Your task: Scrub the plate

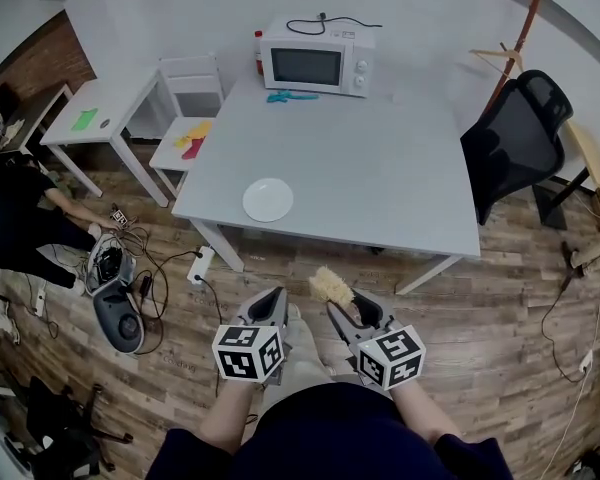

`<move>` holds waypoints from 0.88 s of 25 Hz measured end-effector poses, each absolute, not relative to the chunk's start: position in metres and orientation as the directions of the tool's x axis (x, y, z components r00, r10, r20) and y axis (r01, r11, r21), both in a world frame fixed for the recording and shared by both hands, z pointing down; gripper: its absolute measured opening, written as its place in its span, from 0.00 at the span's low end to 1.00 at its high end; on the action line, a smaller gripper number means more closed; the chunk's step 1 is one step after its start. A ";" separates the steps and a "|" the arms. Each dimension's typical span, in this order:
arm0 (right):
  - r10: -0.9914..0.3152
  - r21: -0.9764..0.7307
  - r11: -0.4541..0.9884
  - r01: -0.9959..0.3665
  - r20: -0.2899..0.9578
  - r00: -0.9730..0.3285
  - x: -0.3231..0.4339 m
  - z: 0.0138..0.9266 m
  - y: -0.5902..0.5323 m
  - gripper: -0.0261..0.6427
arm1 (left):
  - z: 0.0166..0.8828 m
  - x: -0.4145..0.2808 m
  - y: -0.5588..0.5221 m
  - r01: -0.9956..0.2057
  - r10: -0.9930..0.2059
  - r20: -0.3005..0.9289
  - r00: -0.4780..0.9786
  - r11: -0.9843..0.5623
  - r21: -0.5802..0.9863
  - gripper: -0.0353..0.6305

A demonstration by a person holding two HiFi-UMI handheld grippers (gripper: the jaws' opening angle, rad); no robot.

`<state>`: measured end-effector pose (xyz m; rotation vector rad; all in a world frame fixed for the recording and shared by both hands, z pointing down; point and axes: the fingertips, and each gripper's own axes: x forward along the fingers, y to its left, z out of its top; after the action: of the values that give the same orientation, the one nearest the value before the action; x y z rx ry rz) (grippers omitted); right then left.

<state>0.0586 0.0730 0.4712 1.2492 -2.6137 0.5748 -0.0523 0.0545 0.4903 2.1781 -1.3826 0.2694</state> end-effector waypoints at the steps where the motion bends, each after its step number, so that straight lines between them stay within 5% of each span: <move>1: -0.707 -0.260 0.571 -0.779 0.327 -0.627 0.060 0.470 0.075 0.31 | 0.489 -0.051 0.057 -0.883 -0.777 0.435 0.455 -0.327 0.337 0.08; 22: -0.703 -0.231 0.607 -0.760 0.289 -0.650 0.053 0.456 0.077 0.31 | 0.473 -0.046 0.059 -0.877 -0.788 0.401 0.467 -0.356 0.323 0.08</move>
<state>0.0529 0.0770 0.4559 1.2227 -2.6617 0.5026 -0.0455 0.0594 0.4727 2.2264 -1.3825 0.2409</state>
